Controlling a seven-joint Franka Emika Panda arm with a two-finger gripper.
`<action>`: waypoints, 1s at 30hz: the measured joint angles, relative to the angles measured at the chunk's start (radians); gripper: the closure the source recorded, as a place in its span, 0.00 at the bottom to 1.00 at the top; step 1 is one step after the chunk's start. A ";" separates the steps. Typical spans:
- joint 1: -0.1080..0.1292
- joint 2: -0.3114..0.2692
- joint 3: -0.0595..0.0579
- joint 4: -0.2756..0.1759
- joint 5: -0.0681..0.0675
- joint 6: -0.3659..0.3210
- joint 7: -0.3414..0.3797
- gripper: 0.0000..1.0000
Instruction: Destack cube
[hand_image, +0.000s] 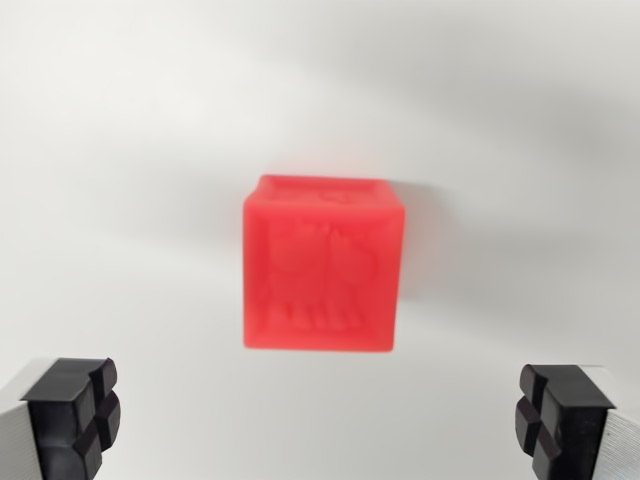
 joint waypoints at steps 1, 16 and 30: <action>0.000 -0.009 0.000 0.000 0.000 -0.009 0.000 0.00; 0.000 -0.129 0.001 0.010 0.002 -0.139 -0.001 0.00; 0.000 -0.217 0.001 0.052 0.003 -0.267 -0.001 0.00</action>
